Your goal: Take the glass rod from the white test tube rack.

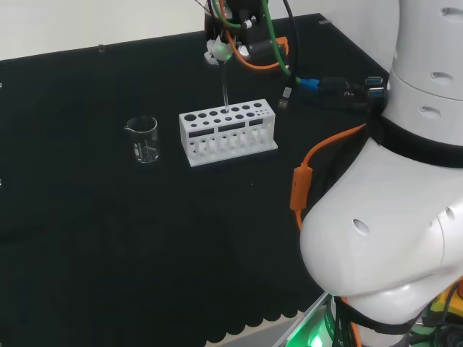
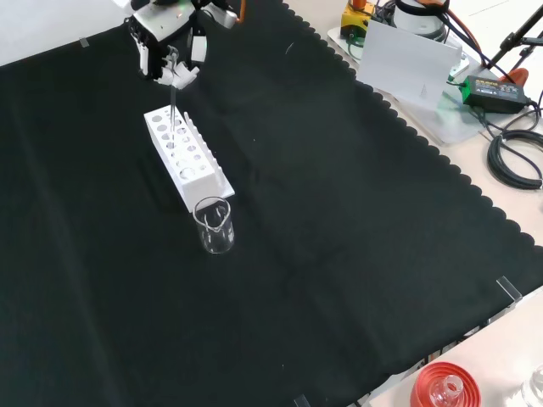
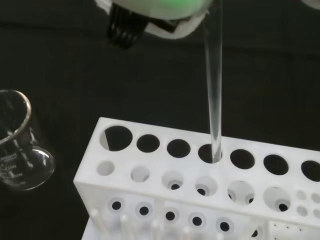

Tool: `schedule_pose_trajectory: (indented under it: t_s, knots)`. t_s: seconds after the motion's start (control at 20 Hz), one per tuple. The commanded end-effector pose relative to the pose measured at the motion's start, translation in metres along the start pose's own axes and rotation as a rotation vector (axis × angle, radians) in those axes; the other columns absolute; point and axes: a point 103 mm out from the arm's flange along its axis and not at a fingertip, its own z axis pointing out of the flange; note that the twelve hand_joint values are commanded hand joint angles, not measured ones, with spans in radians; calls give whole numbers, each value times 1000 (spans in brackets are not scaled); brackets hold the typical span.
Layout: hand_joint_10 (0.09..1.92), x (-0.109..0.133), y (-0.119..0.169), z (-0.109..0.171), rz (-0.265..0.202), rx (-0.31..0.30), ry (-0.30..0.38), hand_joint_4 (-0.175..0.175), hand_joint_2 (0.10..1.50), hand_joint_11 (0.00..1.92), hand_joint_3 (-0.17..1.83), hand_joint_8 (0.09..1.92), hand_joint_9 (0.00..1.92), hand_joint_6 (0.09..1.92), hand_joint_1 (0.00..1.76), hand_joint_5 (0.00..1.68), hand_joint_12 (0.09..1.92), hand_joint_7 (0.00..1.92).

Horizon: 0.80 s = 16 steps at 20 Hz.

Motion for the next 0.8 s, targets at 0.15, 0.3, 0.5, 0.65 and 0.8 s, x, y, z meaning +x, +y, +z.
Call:
schedule_pose_trajectory:
  t_s: [0.15, 0.3, 0.5, 0.65, 0.8]
  knots:
    - [618, 2, -16, -23, 10, -29, 18, -175, 690, 1646, 764, 855, 1728, 1013, 1195, 1095, 728, 1543]
    - [618, 2, -22, -33, 7, -50, 40, -175, 689, 1645, 766, 856, 1728, 1014, 1195, 1096, 726, 1543]
    - [618, 12, -30, -47, 6, -68, 20, -175, 688, 1646, 767, 857, 1731, 1014, 1195, 1096, 724, 1545]
    - [617, 15, -36, -54, 1, -82, 25, -175, 687, 1647, 769, 858, 1734, 1015, 1195, 1096, 723, 1547]
    - [617, 19, -39, -58, -2, -91, 25, -175, 686, 1648, 771, 859, 1737, 1015, 1195, 1097, 722, 1550]
